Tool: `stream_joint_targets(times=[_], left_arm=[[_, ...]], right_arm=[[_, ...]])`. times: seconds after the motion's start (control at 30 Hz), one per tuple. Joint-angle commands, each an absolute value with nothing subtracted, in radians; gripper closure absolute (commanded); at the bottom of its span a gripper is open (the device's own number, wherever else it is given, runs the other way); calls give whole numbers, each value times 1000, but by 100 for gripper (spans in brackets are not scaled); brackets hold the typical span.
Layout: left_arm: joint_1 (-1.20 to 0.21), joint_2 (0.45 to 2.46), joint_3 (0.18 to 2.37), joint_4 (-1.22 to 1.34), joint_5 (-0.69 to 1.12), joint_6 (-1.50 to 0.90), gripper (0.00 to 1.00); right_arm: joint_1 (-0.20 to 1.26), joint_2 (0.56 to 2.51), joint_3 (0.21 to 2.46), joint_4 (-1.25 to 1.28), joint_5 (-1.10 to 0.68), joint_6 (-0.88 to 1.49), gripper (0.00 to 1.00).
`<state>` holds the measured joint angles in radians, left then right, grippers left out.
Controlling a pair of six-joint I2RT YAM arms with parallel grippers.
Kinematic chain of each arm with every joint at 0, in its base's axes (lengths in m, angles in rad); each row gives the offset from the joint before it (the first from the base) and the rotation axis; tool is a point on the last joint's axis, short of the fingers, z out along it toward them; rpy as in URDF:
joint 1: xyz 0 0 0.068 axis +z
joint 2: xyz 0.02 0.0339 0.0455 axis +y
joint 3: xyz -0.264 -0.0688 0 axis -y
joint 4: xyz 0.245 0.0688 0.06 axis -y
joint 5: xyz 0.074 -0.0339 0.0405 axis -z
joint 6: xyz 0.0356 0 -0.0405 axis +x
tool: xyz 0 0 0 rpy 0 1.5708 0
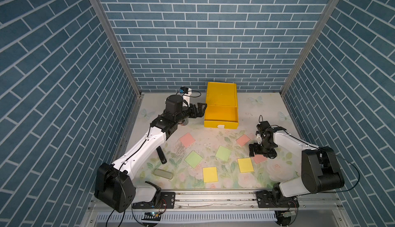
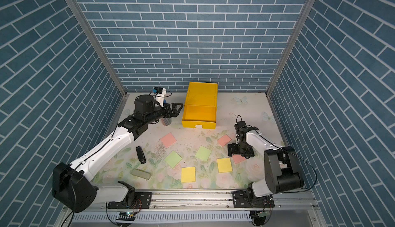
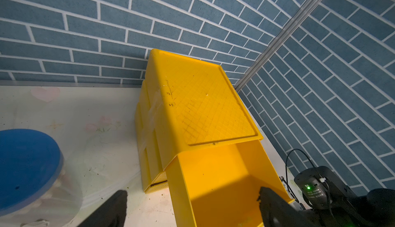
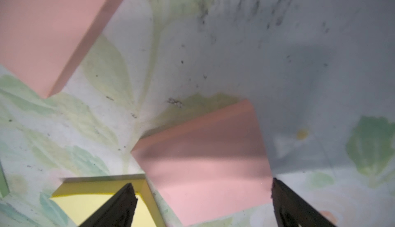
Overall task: Please put the sticky notes in the drawer by color
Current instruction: Pick up the sticky notes from the center of the board.
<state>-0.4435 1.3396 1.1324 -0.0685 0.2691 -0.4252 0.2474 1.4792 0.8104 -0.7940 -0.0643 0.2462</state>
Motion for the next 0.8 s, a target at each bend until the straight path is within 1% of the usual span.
stream_joint_targets(times=[0.0,0.13,0.3,0.5,0.6,0.63,0.7,0.77], left_arm=[[-439,1345,1124,-41,267,-409,0],[-438,1338,1120,-37,272,-410,0],[-438,1326,1111,-37,269,-406,0],[-438,1313,1099,-34,262,-402,0],[-438,1315,1093,-37,261,-399,0],[-438,1315,1091,-37,259,-399,0],[-440,1315,1078,-27,259,-403,0],[-439,1315,1072,-16,269,-411,0]], right_arm=[[259,1503,822,-818,-31,255,0],[258,1509,833,-823,26,285,0],[260,1533,835,-813,36,290,1],[274,1529,812,-765,4,290,9],[297,1527,806,-789,10,304,10],[302,1530,806,-790,20,305,10],[301,1549,807,-786,30,299,7],[300,1572,822,-791,23,290,7]])
